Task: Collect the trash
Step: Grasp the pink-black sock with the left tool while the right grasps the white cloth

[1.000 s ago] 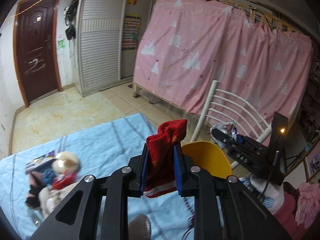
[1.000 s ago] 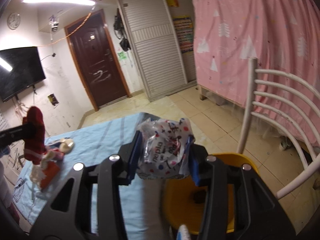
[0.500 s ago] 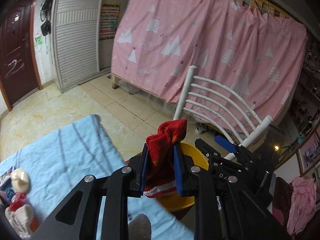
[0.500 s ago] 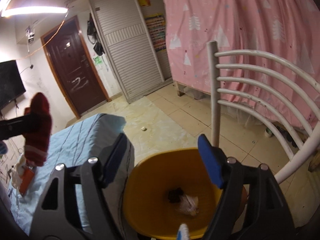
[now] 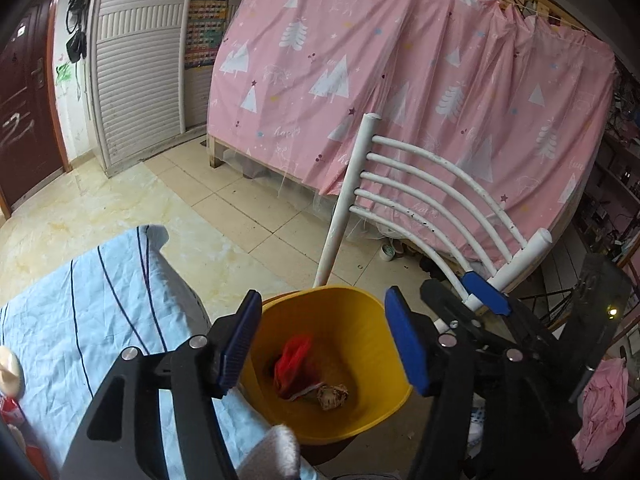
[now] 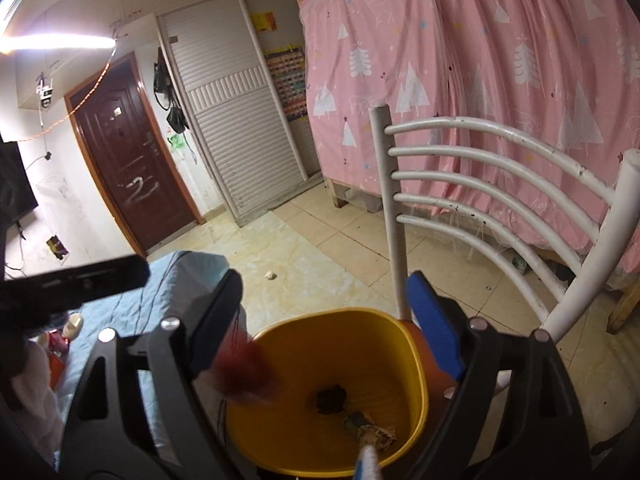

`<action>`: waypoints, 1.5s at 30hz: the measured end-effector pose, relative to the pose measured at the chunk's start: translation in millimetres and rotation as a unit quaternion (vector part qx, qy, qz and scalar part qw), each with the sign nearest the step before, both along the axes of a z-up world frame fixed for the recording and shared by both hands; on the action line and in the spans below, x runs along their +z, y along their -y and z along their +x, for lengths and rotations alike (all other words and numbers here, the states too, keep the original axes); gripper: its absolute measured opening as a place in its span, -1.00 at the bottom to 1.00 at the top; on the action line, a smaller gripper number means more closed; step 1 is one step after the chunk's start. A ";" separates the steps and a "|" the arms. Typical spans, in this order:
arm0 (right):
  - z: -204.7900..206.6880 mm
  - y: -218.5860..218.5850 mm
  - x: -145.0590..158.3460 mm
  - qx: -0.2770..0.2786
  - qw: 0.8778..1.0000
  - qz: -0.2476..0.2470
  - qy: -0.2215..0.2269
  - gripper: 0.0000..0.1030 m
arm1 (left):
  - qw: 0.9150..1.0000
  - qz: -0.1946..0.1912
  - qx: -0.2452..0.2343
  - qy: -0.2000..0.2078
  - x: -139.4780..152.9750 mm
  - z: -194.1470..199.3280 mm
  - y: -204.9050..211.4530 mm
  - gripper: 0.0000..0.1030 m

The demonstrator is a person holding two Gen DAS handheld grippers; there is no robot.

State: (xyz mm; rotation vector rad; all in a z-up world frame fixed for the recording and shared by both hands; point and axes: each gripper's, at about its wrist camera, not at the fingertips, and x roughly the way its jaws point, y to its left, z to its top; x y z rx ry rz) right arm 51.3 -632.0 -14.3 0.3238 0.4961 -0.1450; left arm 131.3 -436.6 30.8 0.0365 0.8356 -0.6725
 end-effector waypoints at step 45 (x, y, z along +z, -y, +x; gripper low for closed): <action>1.8 -284.9 34.5 0.287 0.956 -0.060 -0.029 0.71 | 0.959 -0.007 0.281 0.030 30.2 -29.6 -349.2 0.25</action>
